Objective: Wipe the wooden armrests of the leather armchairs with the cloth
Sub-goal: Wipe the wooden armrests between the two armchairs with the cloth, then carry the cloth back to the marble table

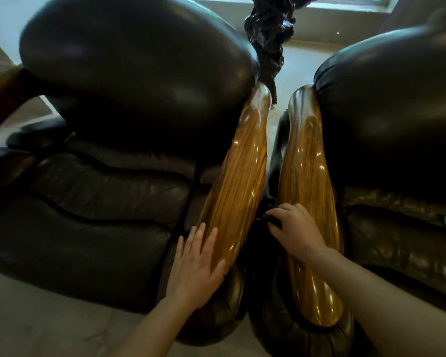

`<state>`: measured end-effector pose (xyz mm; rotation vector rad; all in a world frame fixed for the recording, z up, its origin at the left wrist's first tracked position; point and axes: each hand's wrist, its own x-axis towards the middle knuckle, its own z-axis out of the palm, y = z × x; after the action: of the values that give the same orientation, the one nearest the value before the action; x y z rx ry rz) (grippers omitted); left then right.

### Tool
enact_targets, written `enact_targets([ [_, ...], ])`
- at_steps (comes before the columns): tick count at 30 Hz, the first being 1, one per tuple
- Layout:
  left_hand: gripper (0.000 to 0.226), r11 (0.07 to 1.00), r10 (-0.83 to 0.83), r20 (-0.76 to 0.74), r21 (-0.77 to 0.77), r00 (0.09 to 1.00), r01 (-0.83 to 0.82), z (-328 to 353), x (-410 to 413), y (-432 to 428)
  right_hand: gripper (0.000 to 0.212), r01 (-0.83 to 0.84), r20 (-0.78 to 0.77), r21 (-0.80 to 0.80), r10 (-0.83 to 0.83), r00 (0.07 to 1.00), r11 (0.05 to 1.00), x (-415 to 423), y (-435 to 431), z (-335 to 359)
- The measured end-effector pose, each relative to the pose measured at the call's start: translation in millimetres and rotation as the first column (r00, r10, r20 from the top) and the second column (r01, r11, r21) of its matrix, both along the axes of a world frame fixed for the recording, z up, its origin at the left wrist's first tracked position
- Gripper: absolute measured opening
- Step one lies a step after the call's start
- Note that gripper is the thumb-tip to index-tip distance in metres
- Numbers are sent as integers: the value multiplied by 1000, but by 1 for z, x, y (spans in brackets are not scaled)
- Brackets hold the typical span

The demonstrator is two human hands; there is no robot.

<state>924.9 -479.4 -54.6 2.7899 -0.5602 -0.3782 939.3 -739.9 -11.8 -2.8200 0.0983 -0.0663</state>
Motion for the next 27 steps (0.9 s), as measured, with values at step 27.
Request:
enact_targets([
  [27, 72, 996, 84, 102, -40, 991, -80, 232, -83, 91, 34, -3, -7, 271, 5, 1000, 963, -90, 111, 228],
])
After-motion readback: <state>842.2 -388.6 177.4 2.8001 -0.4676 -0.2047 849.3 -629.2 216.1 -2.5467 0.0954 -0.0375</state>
